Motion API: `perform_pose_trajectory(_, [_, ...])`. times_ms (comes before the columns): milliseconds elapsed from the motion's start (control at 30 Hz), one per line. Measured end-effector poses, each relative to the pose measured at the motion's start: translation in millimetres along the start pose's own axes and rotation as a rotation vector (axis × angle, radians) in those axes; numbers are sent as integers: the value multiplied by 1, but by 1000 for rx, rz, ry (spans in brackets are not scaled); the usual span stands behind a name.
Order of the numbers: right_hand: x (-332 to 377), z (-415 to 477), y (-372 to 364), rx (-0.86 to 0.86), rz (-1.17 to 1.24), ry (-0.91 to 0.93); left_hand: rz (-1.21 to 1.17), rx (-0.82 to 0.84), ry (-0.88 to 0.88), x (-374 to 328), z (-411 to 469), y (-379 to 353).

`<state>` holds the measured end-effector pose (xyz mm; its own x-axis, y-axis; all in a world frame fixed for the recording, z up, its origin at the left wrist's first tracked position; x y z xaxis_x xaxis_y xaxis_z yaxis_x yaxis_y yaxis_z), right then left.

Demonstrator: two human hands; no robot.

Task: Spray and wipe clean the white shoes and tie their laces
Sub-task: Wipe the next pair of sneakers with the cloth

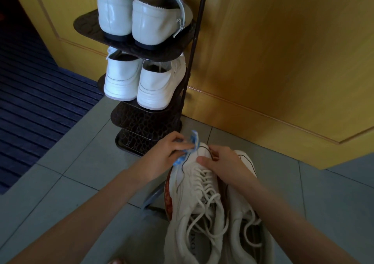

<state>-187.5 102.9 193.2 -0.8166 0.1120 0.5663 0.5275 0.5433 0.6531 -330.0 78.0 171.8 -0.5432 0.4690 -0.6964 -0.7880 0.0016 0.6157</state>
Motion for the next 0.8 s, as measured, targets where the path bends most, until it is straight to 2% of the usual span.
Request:
perform_pose_trajectory(200, [2, 0, -2, -9, -52, 5, -26, -45, 43, -12, -51, 3])
perform_pose_trajectory(333, [0, 0, -2, 5, -51, 8, -61, -122, 135, -6, -39, 2])
perform_pose_trajectory(500, [1, 1, -4, 5, -61, -7, -34, -20, 236, 14, 5, -5])
perform_pose_trajectory(567, [-1, 2, -2, 1, -70, -11, -116, -38, 285, 14, 15, 1])
perform_pose_trajectory(667, [7, -2, 13, -8, 121, 45, -256, -240, 360, 4, 26, 24])
perform_pose_trajectory(733, [23, -8, 24, 47, 317, 168, -361, -243, 404, -6, 33, 25])
perform_pose_trajectory(800, [38, -12, 28, 92, 351, 264, -558, -195, 527, -14, 35, 14])
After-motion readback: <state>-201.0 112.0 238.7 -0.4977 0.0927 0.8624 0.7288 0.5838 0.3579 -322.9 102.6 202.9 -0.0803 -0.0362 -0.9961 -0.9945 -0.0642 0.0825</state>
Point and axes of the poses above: each hand's wrist, its own z-axis towards the middle knuckle, its own y-axis out of the back of the hand, x = y × z, the point moved 7 cm from there along z, towards the middle knuckle, and after that the axes turned 12 degrees about -y, right-handed, at the moved point
